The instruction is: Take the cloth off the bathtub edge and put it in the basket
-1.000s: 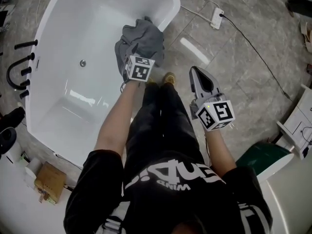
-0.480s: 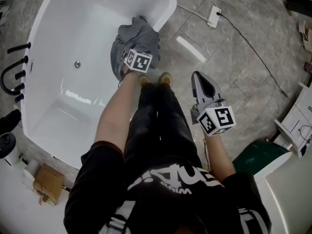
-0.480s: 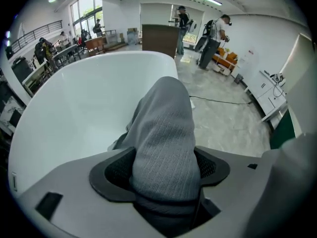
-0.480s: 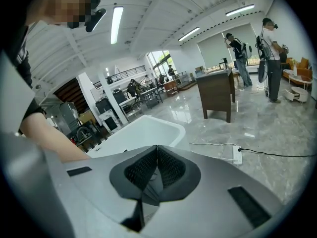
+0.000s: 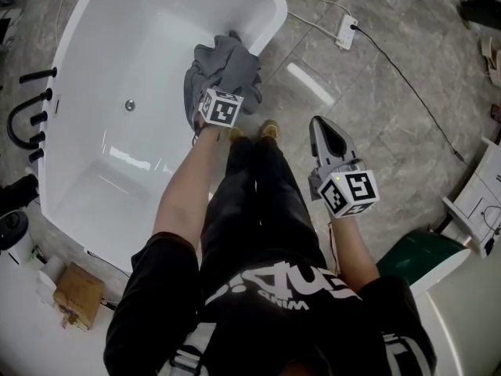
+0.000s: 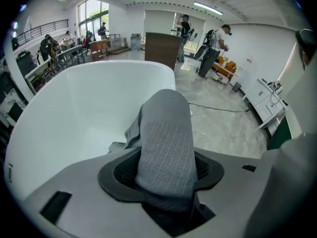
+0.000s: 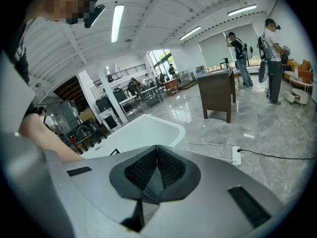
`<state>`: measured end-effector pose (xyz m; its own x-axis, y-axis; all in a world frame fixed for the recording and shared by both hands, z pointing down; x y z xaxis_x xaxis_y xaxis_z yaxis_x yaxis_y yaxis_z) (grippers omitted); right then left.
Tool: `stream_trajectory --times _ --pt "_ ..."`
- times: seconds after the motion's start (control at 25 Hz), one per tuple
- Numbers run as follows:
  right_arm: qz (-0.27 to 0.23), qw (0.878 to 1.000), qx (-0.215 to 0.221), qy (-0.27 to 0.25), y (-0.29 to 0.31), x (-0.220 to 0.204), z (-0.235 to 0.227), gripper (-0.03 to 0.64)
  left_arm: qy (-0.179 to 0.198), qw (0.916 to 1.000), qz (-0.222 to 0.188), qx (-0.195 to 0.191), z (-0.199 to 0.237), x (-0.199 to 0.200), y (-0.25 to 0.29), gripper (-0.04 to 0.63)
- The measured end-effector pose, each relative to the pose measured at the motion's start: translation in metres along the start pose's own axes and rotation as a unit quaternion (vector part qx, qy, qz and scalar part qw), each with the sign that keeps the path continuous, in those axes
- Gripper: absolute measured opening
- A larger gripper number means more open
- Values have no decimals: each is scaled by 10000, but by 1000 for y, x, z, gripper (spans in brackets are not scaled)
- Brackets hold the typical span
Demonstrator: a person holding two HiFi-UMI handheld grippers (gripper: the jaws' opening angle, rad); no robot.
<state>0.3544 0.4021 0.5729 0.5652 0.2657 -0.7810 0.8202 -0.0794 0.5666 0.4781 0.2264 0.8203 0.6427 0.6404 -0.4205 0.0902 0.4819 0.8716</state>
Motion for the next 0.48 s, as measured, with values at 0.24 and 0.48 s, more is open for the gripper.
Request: stream_trajectory --times 0.24,0.48 --pt "-140 9999 -82 -17 -6 14 -7 14 -227 9983 -532 86 -1 0 -42 68" --pt "-143 9999 -14 4 -13 13 2 14 -628 9963 -589 77 -6 -13 -64 61"
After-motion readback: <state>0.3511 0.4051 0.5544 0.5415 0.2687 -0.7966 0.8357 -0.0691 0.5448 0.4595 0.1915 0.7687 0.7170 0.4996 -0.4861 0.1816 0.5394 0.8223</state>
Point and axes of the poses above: the fingertips, and each gripper's own axes: y forward along the fingers, z to its left, x out of its top, the point moved 3 cm from there along -y, backward along the fingers, and after that the axes turned 9 degrees about -x, right-handed, at the moved point
